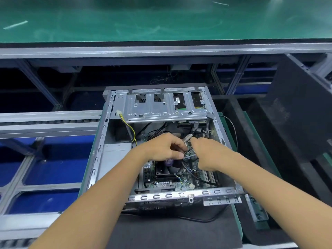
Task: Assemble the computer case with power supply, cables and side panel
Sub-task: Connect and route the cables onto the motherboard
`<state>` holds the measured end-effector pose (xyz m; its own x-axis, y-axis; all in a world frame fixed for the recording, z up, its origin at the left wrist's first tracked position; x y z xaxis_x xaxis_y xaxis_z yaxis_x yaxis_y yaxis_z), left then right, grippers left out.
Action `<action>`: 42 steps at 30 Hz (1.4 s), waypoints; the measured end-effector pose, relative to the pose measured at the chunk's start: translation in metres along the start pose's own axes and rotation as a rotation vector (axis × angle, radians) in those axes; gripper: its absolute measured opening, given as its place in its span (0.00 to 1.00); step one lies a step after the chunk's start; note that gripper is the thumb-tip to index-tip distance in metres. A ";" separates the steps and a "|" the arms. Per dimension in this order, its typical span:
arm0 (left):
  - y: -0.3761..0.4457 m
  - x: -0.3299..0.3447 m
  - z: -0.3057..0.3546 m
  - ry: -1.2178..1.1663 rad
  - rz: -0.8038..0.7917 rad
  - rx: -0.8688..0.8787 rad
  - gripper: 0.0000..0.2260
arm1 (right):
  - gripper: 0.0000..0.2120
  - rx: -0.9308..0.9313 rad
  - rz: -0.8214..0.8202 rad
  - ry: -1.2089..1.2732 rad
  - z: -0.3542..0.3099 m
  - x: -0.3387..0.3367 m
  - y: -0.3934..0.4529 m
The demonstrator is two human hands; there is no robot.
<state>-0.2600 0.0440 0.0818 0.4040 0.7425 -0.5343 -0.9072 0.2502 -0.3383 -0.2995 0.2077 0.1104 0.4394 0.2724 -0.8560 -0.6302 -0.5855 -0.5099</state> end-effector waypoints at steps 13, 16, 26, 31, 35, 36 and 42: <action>-0.002 -0.011 0.008 -0.462 0.127 0.119 0.08 | 0.19 -0.424 0.458 0.422 0.019 -0.028 -0.018; -0.003 -0.013 0.009 -0.722 0.176 0.121 0.11 | 0.24 -0.480 0.690 0.553 0.023 -0.033 -0.018; 0.003 -0.023 0.015 -0.933 0.335 0.202 0.11 | 0.07 -0.269 0.280 1.048 0.032 -0.029 0.000; 0.002 -0.028 0.015 -0.892 0.377 0.217 0.11 | 0.13 -0.298 0.145 1.242 0.029 -0.033 0.000; 0.002 -0.031 0.018 -0.796 0.455 0.197 0.12 | 0.16 -0.335 0.050 1.557 0.028 -0.036 -0.003; 0.001 -0.032 0.019 -0.769 0.471 0.188 0.11 | 0.19 -0.362 0.038 1.556 0.029 -0.038 -0.004; -0.001 -0.033 0.030 -0.716 0.529 0.193 0.07 | 0.17 -0.376 0.110 1.314 0.027 -0.046 -0.008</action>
<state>-0.2757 0.0376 0.1227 -0.1813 0.9822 0.0480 -0.9834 -0.1808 -0.0155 -0.3324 0.2206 0.1514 0.8093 -0.5829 -0.0725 -0.5836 -0.7842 -0.2108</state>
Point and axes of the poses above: each hand's wrist, its own y-axis towards the middle knuckle, its own x-axis out of the palm, z = x × y, the point moved 1 cm from there along y, towards the middle knuckle, and after that the axes turned 2 degrees about -z, right-handed, at the moved point
